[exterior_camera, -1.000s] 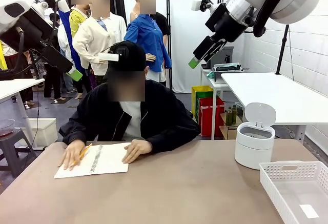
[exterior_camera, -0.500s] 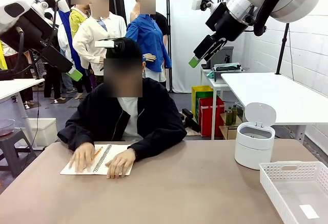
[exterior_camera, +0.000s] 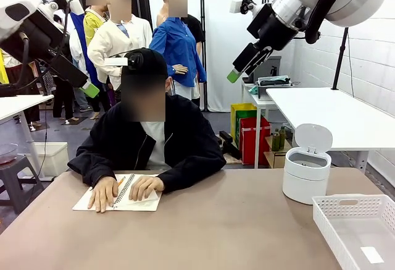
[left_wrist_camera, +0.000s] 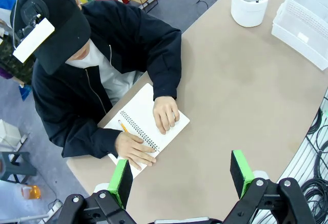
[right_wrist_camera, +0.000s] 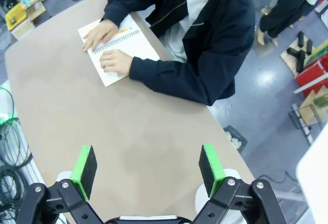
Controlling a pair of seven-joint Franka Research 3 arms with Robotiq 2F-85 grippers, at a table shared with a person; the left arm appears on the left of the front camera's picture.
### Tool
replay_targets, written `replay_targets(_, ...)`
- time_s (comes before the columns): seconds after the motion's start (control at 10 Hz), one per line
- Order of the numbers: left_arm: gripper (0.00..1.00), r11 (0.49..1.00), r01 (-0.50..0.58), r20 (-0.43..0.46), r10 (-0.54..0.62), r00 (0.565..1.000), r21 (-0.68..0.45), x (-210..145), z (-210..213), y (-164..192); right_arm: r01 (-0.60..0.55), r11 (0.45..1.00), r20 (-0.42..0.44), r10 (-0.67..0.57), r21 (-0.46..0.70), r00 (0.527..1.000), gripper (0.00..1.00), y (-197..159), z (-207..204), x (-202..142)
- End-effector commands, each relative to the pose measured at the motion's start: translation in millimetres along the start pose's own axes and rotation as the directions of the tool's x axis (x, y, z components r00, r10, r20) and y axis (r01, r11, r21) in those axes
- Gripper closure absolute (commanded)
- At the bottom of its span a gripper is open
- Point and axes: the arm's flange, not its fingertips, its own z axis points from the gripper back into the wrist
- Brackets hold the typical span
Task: Sort the paper based on its condition.
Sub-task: If a person hands you a paper, place it in the Organizing basket , and if it's crumpled, put it in the Trash can.
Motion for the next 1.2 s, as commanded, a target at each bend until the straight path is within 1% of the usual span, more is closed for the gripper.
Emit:
replay_targets(0.0, 0.00, 1.000, -0.001, -0.003, 0.001, 1.000, 0.000, -1, 1, 0, 0.002, 1.000, 0.003, -0.002, -0.003, 1.000, 0.00, -2, -1, 0)
replay_targets(0.5, 0.00, 1.000, -0.001, -0.003, 0.001, 1.000, 0.000, -1, 1, 0, 0.001, 1.000, 0.000, -0.001, -0.001, 1.000, 0.00, -1, 0, 0)
replay_targets(0.7, 0.00, 1.000, -0.001, -0.003, 0.001, 1.000, 0.000, -1, 1, 0, -0.038, 0.999, 0.057, 0.036, 0.036, 0.998, 0.00, 7, 5, 2)
replay_targets(0.8, 0.00, 1.000, -0.001, -0.003, 0.001, 1.000, 0.000, -1, 1, 0, -0.056, 0.997, 0.069, 0.052, 0.058, 0.996, 0.00, 9, 8, 3)
replay_targets(1.1, 0.00, 1.000, -0.001, -0.003, 0.001, 1.000, 0.000, -1, 1, 0, -0.068, 0.995, 0.058, 0.064, 0.068, 0.996, 0.00, 19, 7, 3)
